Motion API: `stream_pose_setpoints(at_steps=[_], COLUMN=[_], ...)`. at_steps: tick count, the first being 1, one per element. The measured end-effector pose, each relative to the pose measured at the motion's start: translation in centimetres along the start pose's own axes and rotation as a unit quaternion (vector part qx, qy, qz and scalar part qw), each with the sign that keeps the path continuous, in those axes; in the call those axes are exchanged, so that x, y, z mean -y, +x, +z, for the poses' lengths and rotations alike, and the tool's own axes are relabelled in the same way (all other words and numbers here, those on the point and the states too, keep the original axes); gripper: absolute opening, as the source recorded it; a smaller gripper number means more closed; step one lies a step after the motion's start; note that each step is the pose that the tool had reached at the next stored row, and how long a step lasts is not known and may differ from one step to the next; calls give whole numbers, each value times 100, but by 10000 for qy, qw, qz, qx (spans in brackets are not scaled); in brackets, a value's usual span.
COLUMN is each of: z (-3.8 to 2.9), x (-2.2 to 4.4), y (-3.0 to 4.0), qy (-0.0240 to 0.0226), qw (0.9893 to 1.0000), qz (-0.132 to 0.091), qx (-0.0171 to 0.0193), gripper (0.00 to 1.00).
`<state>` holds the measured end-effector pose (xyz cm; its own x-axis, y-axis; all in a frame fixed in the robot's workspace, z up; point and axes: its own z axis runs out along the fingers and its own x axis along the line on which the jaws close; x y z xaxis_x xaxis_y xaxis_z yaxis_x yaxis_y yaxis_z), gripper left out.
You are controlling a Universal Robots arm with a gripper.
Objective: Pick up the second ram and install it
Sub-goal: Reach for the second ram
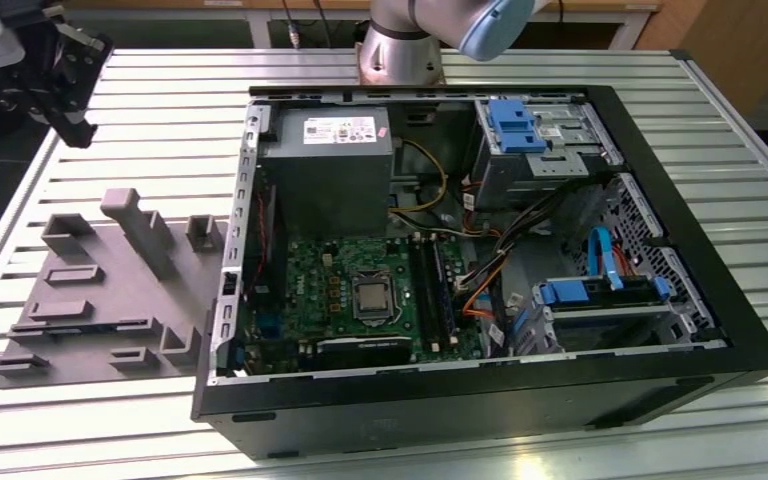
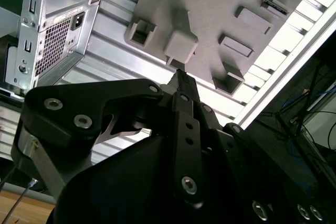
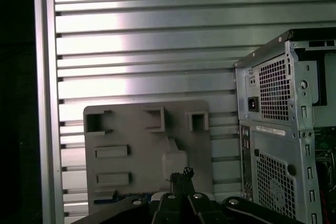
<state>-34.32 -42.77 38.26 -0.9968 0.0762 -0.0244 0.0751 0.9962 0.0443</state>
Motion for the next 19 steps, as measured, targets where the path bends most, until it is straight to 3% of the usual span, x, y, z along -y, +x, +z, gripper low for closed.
stream_pose_setpoints(at_steps=[19], z=[19], x=[40], y=[50], qy=[0], qw=[10000], qz=[0], qx=[0], gripper=[11])
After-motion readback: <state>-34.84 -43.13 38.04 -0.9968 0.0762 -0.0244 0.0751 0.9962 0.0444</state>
